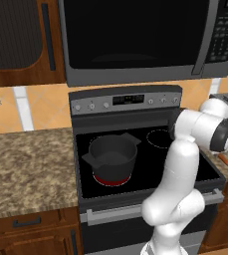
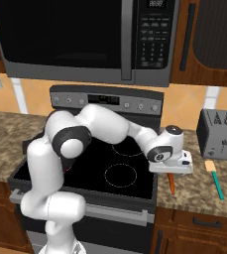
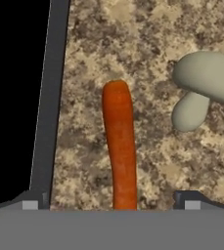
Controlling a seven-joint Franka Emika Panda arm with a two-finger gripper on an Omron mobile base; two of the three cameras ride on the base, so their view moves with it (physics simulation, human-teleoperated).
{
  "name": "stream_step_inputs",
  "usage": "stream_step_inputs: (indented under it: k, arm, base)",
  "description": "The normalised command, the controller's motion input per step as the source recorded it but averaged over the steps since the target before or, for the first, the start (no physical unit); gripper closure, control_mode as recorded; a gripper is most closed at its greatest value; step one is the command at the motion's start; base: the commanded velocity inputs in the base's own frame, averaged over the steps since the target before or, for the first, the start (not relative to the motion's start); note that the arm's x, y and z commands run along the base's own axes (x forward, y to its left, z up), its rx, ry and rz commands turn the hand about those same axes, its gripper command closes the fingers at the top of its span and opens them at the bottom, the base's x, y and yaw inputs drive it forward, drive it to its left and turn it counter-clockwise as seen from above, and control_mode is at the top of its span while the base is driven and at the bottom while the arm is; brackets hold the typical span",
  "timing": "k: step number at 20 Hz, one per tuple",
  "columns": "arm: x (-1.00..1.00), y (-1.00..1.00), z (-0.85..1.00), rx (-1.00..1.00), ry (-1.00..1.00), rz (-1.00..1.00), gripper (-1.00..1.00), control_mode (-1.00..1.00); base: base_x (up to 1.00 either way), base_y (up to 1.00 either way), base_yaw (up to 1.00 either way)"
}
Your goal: Put the carrot and mushroom in the pot. Retrieve the spatula and lightly stir the vegetables in the pot.
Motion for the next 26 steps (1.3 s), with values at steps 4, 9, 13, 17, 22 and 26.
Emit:
stream_step_inputs:
  k: [4,9,13,17,22,26]
  arm:
    - [0.25,-0.17,-0.03,0.03,0.0,0.0,-1.0,-1.0]
    - [0.02,-0.04,-0.21,0.03,0.0,0.0,-1.0,-1.0]
    - [0.0,0.09,-0.25,0.0,0.0,0.0,-1.0,-1.0]
    - [0.01,0.12,-0.23,0.0,-0.03,0.0,-1.0,-1.0]
    - [0.05,0.0,-0.33,0.0,0.0,0.0,-1.0,-1.0]
    - [0.06,0.04,-0.38,0.0,0.0,0.0,1.0,-1.0]
  base:
    - [0.0,0.0,0.0]
    - [0.0,0.0,0.0]
    - [0.0,0.0,0.0]
    - [0.0,0.0,0.0]
    - [0.0,0.0,0.0]
    - [0.0,0.0,0.0]
